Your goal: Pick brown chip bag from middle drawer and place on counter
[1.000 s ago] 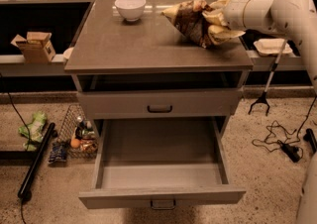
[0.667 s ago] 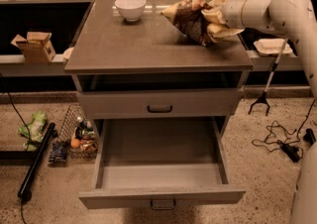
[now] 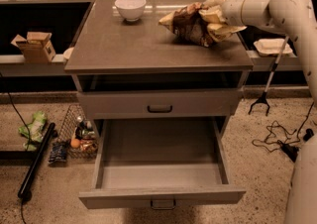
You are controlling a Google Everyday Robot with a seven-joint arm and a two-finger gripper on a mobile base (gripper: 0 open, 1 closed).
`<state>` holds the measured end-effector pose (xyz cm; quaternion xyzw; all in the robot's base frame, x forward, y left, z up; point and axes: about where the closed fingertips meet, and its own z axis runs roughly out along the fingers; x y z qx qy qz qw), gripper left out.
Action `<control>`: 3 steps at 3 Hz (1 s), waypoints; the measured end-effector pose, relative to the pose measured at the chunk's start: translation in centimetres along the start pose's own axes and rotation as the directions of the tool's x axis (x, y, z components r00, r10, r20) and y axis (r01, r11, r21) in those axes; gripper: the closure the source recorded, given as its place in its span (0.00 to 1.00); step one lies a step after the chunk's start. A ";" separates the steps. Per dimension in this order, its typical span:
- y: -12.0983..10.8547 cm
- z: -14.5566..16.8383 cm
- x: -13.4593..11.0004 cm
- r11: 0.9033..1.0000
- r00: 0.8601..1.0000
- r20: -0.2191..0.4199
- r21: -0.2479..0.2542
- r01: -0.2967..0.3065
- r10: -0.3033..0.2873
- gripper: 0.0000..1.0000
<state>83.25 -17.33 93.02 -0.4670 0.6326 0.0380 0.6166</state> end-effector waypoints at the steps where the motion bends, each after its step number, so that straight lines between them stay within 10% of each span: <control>1: 0.5 -0.9 0.0 1.000 1.000 0.013 -0.017 -0.004 0.004 0.01; 3: 2.5 -7.1 -1.9 0.998 1.000 0.031 -0.064 -0.001 0.003 0.00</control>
Offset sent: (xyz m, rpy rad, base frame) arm -0.0600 -0.0319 0.0102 0.0513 0.0089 0.0629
